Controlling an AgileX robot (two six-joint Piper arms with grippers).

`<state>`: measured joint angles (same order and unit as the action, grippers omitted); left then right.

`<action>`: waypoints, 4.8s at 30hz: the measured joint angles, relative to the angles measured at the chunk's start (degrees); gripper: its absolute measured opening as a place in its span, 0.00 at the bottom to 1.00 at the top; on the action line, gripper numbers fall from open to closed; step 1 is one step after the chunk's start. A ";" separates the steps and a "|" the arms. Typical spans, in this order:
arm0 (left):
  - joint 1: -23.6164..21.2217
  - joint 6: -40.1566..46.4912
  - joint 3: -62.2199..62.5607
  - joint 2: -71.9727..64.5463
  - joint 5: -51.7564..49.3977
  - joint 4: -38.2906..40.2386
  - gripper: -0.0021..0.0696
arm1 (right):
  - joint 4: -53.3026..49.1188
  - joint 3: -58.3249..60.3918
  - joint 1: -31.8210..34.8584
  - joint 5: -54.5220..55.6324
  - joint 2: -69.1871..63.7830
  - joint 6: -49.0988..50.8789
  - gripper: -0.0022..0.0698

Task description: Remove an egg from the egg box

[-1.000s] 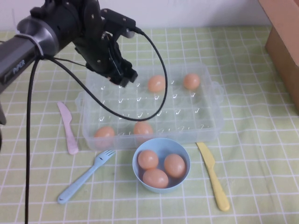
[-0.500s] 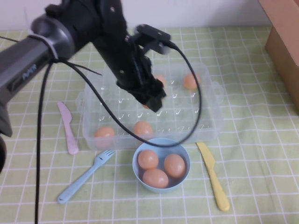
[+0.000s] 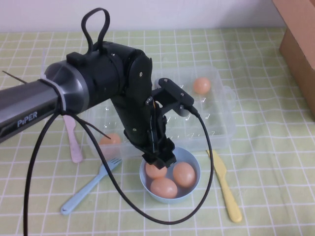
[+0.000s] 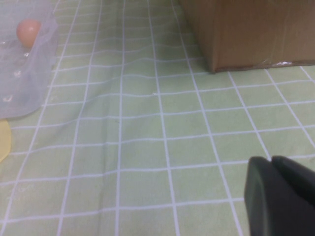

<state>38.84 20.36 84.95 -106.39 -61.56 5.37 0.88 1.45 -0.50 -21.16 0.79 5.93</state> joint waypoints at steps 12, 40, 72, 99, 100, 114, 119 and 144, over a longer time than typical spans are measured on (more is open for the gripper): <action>0.00 2.25 -0.24 -1.00 2.29 4.07 0.52 | 0.00 0.00 0.00 0.00 0.00 0.00 0.01; 0.00 0.62 2.80 -3.25 1.03 1.01 0.67 | 0.00 0.00 0.00 0.00 0.00 0.00 0.01; 0.00 -17.17 -30.57 39.93 27.09 -6.44 0.03 | 0.00 0.00 0.00 0.00 0.00 0.00 0.01; 0.00 -26.55 -51.33 80.50 13.07 -10.04 0.03 | 0.00 0.00 0.00 0.00 0.00 0.00 0.01; 0.00 -27.17 -51.33 81.23 12.21 -10.72 0.03 | 0.00 0.00 0.00 0.00 0.00 0.00 0.01; -0.85 -33.19 -62.88 95.24 21.91 -24.85 0.03 | 0.00 0.00 0.00 0.00 0.00 0.00 0.01; -8.03 -33.41 -73.31 103.58 32.25 -22.82 0.03 | 0.00 0.00 0.00 0.00 0.00 0.00 0.01; -38.18 -8.07 -86.22 106.96 39.34 3.06 0.02 | 0.00 0.00 0.00 0.00 0.00 0.00 0.01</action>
<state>0.66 12.29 -1.27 0.57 -22.22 8.42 0.88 1.45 -0.50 -21.16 0.79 5.93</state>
